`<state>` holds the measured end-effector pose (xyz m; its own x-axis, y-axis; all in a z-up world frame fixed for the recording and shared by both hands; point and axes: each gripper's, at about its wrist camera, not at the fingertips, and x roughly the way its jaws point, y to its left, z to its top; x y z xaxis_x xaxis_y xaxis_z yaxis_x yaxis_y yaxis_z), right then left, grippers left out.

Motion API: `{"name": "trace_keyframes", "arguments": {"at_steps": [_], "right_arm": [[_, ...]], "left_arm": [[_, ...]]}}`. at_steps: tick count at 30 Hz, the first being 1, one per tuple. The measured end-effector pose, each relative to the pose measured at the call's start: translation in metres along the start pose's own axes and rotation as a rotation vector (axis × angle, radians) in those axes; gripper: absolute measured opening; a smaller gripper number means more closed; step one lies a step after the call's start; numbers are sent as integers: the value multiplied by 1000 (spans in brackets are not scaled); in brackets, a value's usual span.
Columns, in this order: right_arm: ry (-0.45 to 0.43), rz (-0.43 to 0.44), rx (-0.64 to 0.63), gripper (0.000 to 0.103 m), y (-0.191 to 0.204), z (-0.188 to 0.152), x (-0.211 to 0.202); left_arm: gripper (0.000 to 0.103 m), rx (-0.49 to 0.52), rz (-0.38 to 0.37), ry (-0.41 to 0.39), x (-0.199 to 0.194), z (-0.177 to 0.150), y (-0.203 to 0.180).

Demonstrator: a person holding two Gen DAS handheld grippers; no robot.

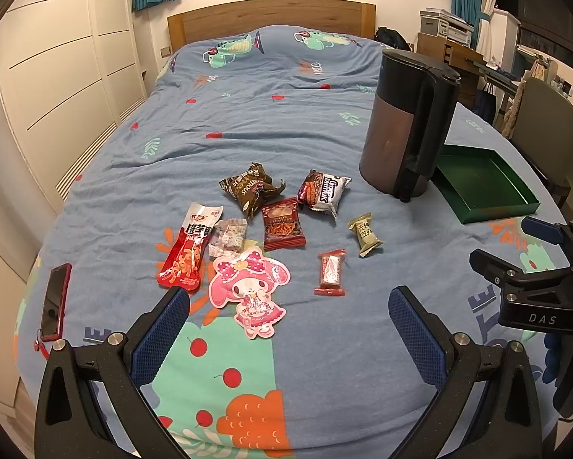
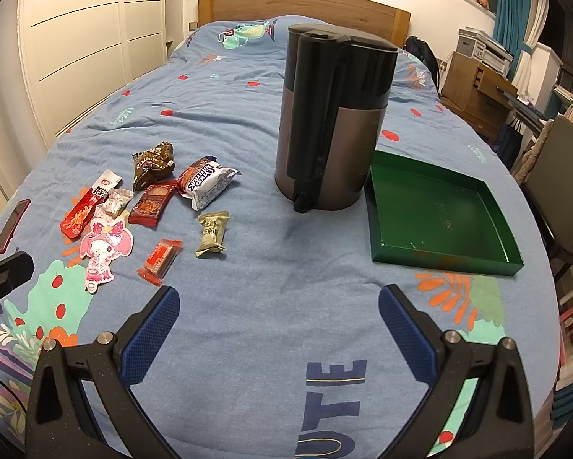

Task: Organize snacks

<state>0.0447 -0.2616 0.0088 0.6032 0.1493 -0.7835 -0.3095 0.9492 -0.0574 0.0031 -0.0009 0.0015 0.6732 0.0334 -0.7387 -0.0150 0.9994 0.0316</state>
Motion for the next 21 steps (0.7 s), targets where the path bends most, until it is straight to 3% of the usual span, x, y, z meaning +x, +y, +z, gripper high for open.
{"name": "trace_keyframes", "arguments": {"at_steps": [21], "right_arm": [[8,3,15,103,0,-2,4]], "left_arm": [[102,-2,6,1,5,0,1]]}}
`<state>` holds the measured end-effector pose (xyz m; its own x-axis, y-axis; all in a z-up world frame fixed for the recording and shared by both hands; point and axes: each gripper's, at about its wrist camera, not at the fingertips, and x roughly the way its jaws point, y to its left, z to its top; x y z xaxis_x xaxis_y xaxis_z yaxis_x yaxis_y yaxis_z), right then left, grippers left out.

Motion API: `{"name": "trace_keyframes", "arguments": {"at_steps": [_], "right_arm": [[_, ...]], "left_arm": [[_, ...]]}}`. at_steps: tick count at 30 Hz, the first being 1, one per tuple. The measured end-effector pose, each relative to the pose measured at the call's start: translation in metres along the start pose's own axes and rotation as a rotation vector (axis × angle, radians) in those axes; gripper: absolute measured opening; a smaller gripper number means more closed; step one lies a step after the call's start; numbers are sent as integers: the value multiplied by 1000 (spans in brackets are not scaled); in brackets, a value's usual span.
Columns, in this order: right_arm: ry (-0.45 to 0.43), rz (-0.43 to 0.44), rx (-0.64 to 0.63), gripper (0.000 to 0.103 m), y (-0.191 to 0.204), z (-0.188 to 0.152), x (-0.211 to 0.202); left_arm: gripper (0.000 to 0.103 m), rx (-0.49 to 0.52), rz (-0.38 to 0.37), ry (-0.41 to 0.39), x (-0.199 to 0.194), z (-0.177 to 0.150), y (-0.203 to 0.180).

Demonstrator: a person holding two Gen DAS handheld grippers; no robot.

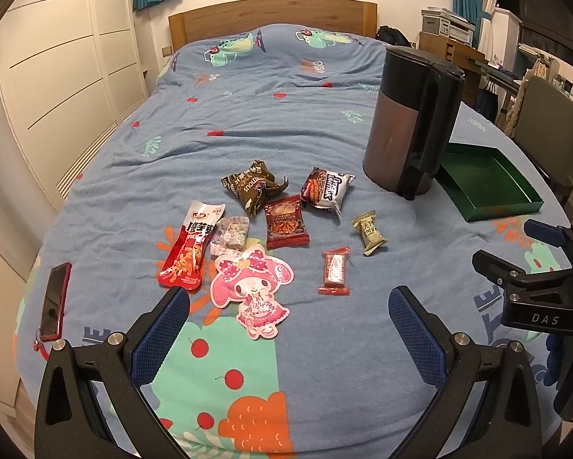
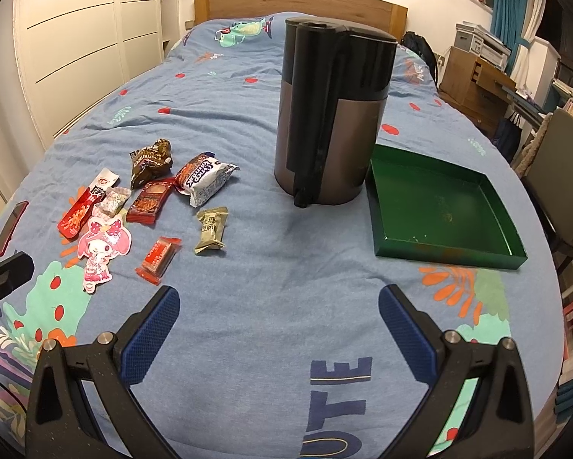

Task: Organize snacks

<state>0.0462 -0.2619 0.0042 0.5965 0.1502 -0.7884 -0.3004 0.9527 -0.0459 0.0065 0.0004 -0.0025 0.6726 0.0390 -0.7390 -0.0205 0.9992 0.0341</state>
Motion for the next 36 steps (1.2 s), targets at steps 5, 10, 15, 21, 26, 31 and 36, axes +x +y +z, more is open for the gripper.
{"name": "trace_keyframes", "arguments": {"at_steps": [5,10,15,21,26,31,36], "right_arm": [[3,-1,3,103,0,-2,3],[3,-2,3,103,1,-2,3],[4,1,10,103,0,-2,4],[2,13,13,103,2,-4,7],[4,20,9,103,6,-5,11],[9,14,9,103,9,-5,18],[34,38,13,103,14,-6,34]], "left_arm": [[102,0,-2,7,2,-2,1],[102,1,-5,8,3,-2,0],[102,13,0,-1,6,-4,-1],[102,6,-13,27,12,-6,1],[102,-30,-34,37,16,-6,11],[102,-110,-49,51,20,-5,46],[102,-165,18,56,23,-14,85]]}}
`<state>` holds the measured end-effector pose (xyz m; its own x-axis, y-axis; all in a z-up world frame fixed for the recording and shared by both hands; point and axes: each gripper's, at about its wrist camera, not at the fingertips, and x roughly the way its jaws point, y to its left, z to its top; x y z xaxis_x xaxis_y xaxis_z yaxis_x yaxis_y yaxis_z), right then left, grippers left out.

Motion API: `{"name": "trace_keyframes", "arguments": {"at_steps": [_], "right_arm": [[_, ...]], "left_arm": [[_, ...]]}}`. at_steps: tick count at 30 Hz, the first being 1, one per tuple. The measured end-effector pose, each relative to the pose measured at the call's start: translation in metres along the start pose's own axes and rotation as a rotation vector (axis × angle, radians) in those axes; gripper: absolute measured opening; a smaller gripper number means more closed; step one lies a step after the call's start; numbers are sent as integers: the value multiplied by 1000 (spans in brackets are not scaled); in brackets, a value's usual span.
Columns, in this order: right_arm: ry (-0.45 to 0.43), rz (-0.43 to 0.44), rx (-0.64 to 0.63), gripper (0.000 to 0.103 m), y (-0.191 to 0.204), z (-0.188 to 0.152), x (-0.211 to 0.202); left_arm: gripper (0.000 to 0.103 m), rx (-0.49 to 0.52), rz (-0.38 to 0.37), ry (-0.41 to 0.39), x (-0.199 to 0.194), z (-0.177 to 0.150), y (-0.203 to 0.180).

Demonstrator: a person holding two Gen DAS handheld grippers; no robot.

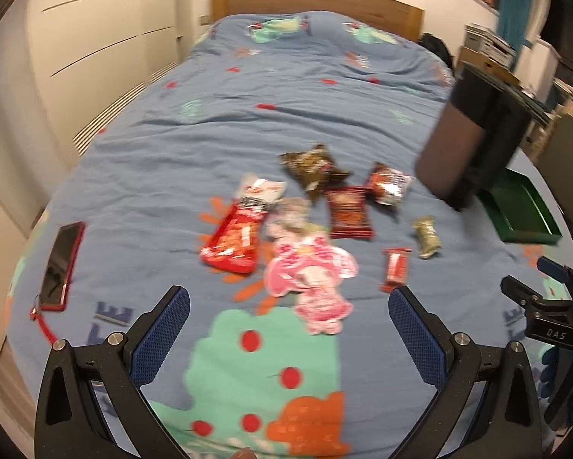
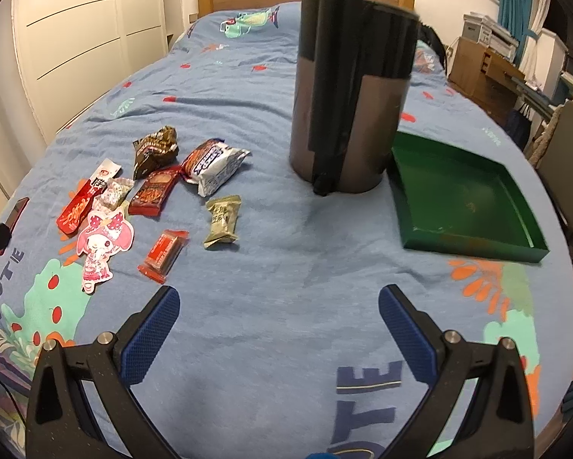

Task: Organize snacks
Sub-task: 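Grasp the pink My Melody bag with left tool while right tool grasps beige sesame candy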

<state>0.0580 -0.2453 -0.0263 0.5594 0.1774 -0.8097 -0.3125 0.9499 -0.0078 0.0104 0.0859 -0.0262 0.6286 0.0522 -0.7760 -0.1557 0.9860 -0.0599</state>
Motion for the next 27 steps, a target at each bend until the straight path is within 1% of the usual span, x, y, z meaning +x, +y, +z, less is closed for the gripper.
{"name": "trace_keyframes", "arguments": {"at_steps": [4,7,12,14,16,18,20,22,24,27], "right_arm": [[23,9,-11,103,7,2,15],[39,22,-17,103,11,6,28],[67,45,-11,103,13,14,49],[86,60,-2,103,14,19,60],[105,64,-1,103,16,24,71],[117,67,-1,103,19,32,83],[116,75,4,103,20,38,90],[121,81,12,103,22,45,98],[133,83,16,103,22,50,106],[162,95,19,103,26,55,120]], "left_arm": [[102,-15,-8,37,12,-6,16],[102,-20,-37,83,28,-12,19],[102,-29,-109,168,59,-14,2],[102,-49,-111,192,71,-12,-6],[100,-97,-92,222,86,-11,-10],[96,-137,-70,240,98,-10,-13],[94,-155,-42,251,109,-9,-15],[91,-184,-31,266,119,-9,-14],[81,-208,-23,280,128,-8,-14],[72,-225,-10,304,139,-9,-16]]}}
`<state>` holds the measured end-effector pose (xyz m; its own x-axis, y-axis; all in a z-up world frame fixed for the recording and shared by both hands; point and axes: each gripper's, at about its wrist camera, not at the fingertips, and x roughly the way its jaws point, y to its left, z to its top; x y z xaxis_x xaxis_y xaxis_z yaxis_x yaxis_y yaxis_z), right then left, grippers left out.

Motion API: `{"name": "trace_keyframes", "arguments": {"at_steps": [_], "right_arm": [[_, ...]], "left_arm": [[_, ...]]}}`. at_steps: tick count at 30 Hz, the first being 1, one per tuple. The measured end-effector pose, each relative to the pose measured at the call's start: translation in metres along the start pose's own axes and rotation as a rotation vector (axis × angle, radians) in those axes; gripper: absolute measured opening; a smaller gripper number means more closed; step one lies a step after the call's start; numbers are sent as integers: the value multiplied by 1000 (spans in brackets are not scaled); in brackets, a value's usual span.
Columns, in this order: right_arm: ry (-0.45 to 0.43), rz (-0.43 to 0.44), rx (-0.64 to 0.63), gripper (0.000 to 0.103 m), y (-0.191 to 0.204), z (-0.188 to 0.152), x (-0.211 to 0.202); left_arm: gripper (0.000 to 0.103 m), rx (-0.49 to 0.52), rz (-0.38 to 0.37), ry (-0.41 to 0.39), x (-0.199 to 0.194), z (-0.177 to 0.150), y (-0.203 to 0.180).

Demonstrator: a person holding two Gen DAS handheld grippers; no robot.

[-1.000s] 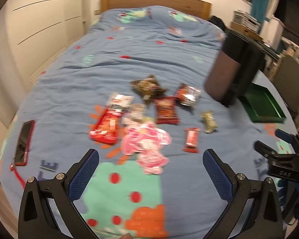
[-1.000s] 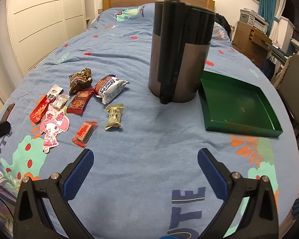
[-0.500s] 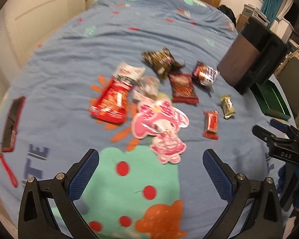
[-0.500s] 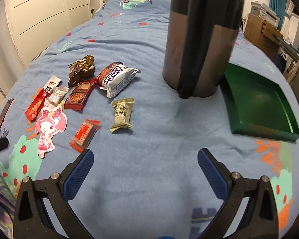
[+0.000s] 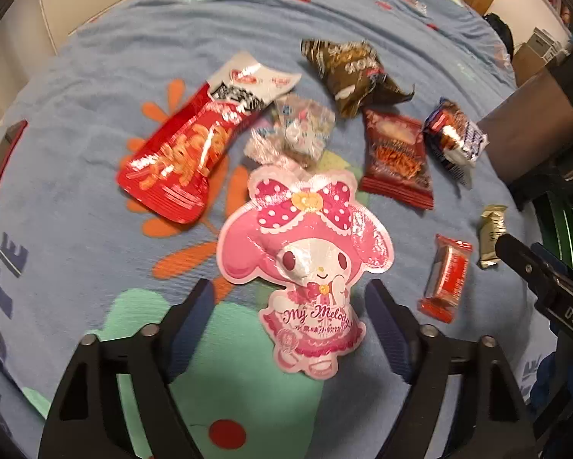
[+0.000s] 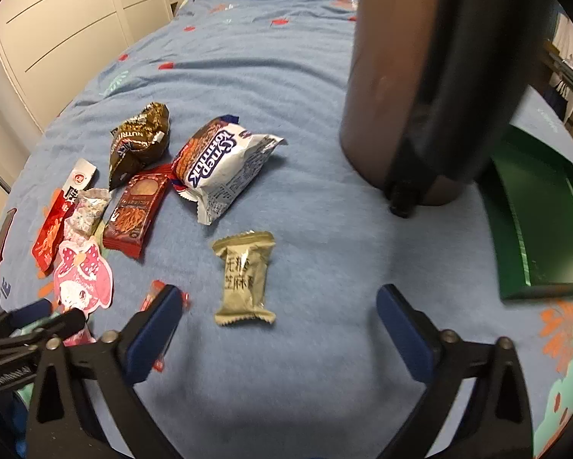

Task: Organize snacks
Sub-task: 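Grasp the pink My Melody bag with left tool while right tool grasps beige sesame candy, then carry the pink bag and beige candy over the green tray with both tools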

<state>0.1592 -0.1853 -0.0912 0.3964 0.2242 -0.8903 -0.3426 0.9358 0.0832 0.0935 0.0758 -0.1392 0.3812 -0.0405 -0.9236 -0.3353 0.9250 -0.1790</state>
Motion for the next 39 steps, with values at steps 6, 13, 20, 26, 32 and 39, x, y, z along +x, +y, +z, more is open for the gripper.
{"name": "trace_keyframes", "arguments": {"at_steps": [6,13,20,26,32,39], "right_arm": [[51,8,-1,101,3,4,22],[58,30,-14,15,5,8,29],[46,49,-44,0,11,7,24],[18,87,-30,0,10,4,10],[-13,126,-7,0,7,1,-16],[-36,157,11,0,-1,-11,-47]], "left_arm": [[67,11,22,10,12,3,-6],[54,40,46,-3,18,4,-15],[24,58,33,-21,18,4,-16],[16,57,3,-26,8,4,-11],[15,71,-30,-48,-13,-1,-11],[15,111,-58,-89,-50,-14,-15]]}}
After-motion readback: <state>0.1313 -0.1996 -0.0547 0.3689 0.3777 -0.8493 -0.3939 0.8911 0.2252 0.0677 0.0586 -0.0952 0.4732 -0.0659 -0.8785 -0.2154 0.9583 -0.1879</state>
